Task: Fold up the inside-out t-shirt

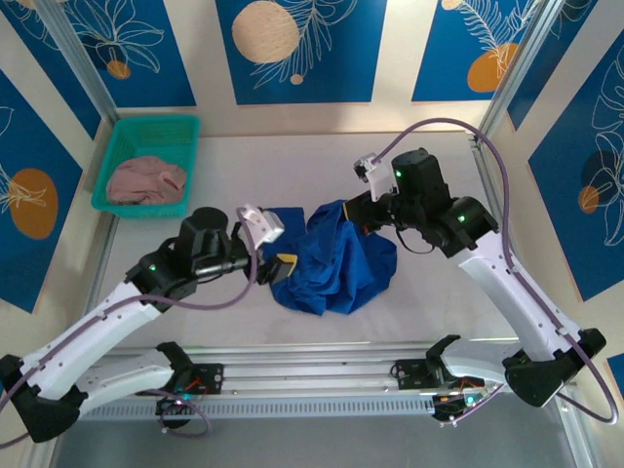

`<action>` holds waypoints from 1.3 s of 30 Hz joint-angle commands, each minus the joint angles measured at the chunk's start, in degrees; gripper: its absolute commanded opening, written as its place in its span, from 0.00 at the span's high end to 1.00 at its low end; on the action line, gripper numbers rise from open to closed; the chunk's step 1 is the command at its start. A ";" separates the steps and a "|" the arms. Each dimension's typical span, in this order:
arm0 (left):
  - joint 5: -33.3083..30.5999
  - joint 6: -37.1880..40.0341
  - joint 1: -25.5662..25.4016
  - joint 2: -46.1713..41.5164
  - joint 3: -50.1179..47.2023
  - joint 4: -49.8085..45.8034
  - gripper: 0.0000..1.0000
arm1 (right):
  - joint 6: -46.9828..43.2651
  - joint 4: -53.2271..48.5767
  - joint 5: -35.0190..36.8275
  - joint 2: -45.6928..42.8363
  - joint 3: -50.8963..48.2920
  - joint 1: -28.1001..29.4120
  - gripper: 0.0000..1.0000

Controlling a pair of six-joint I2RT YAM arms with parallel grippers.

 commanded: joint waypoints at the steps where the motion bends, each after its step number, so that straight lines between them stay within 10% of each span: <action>1: -11.35 8.71 -5.38 2.46 -1.69 5.18 0.20 | 1.62 -2.09 -2.62 1.04 3.01 -0.39 1.00; 12: -36.24 32.76 -20.83 11.70 -10.30 29.07 0.14 | 2.95 -2.20 -5.87 3.27 4.72 -1.62 1.00; 24: -43.49 38.83 -23.39 19.75 -12.21 42.12 0.25 | 3.71 -1.24 -8.67 3.66 4.24 -2.67 1.00; 39: -37.02 31.79 -17.62 17.97 -12.67 43.01 0.92 | 4.12 -1.09 -8.75 2.58 3.49 -3.13 1.00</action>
